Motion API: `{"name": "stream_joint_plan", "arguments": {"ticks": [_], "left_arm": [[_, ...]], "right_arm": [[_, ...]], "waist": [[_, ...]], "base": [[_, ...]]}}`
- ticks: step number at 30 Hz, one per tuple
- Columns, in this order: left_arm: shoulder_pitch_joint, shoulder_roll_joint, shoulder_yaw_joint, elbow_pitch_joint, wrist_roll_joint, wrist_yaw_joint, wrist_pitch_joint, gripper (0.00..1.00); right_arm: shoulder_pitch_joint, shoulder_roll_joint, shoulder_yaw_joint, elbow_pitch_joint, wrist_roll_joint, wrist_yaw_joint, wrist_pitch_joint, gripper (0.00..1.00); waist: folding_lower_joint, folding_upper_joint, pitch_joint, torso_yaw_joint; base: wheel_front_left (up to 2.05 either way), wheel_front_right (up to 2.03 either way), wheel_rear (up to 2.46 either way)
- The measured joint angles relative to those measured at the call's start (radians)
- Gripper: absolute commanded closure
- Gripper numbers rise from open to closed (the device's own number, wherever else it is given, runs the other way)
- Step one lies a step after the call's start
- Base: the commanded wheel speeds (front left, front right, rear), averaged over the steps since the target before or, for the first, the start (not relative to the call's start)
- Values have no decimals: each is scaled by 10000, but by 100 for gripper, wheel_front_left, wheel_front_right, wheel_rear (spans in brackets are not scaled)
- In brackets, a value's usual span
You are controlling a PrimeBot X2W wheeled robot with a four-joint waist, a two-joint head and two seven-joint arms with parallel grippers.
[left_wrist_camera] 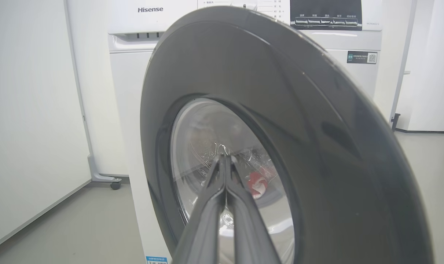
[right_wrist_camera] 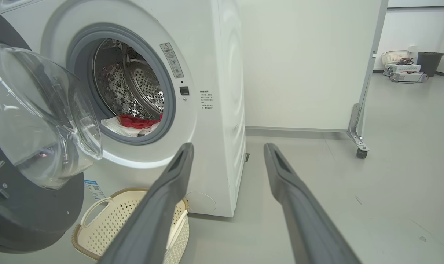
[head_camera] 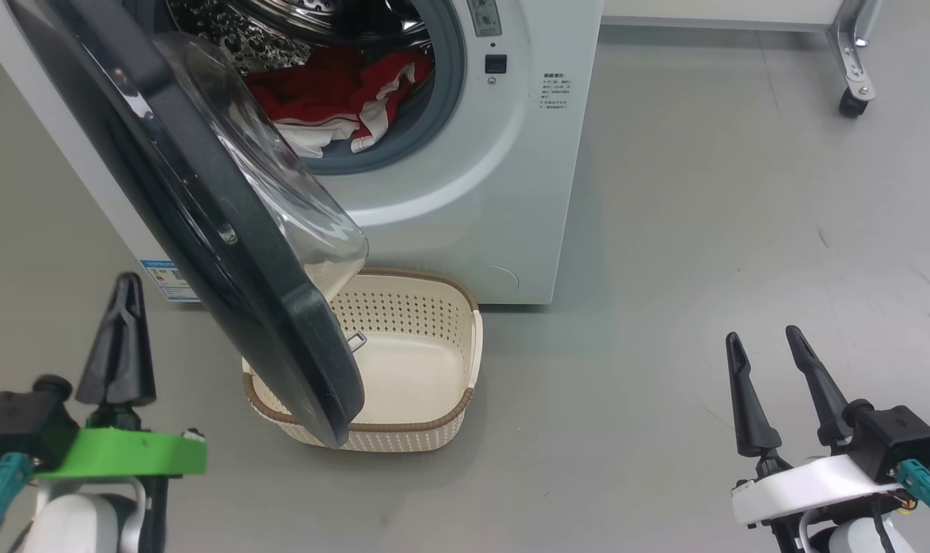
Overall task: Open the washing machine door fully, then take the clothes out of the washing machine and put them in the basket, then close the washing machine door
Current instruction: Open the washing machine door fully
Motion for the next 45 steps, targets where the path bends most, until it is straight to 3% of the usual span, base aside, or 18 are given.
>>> {"name": "stream_joint_plan", "arguments": {"ticks": [22,31,45], "left_arm": [[-1759,506,-151,-1718,-309,0,-56,100],[-2131,518,-1170,-2389,-349,0,-8,100],[-2097,439,-3306,-2447,-525,0,1012,100]], "right_arm": [[9,226,-205,171,-207,238,0,0],[11,380,-226,236,-282,332,0,0],[8,598,-416,286,-359,437,0,0]], "waist": [[0,0,-25,91],[0,0,-14,67],[0,0,66,-89]], "base": [[0,0,0],[0,0,0],[0,0,0]]}}
